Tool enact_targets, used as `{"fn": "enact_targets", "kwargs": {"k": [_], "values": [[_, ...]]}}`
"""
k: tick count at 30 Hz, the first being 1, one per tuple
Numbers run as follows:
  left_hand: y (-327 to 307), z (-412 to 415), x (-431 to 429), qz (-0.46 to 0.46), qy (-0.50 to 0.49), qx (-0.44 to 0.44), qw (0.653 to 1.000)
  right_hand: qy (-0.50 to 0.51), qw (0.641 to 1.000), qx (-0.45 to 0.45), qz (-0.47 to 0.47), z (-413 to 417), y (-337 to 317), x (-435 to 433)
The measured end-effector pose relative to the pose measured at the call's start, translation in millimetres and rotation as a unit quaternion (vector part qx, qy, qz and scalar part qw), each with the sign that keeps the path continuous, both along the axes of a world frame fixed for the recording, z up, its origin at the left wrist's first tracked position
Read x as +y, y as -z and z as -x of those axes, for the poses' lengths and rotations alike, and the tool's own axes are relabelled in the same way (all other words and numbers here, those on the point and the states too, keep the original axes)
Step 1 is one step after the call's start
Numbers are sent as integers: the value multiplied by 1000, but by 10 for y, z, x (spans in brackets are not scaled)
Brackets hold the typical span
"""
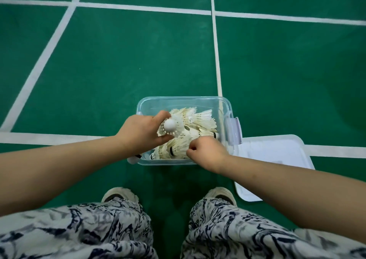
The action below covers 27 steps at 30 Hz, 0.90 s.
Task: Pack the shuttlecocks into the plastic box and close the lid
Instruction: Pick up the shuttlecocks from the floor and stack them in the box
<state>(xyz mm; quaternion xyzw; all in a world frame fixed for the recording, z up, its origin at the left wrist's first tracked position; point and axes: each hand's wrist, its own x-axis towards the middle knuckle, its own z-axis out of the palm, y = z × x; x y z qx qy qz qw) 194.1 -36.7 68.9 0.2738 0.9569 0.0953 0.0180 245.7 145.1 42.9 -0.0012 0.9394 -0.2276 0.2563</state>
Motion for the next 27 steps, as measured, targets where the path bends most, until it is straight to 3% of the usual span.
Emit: {"fn": "enact_targets", "kwargs": {"k": [5, 10, 15, 19, 21, 25, 27], "values": [[38, -101, 19, 74, 68, -51, 994, -45, 996, -55, -45, 80, 56, -6], [61, -107, -5, 98, 96, -105, 985, -93, 985, -139, -30, 193, 14, -51], [70, -95, -55, 59, 111, -124, 984, 4, 965, -245, 93, 292, -78, 189], [33, -45, -14, 14, 104, -115, 988, 88, 961, -183, 189, 329, -155, 265], [-19, -1, 3, -15, 91, -96, 991, 153, 933, -194, 260, 342, -192, 279], [-113, 53, 9, -67, 72, -86, 991, 247, 830, -281, 413, 332, -253, 337], [-122, 39, 42, -62, 77, -98, 990, 261, 810, -278, 445, 309, -266, 362]]}}
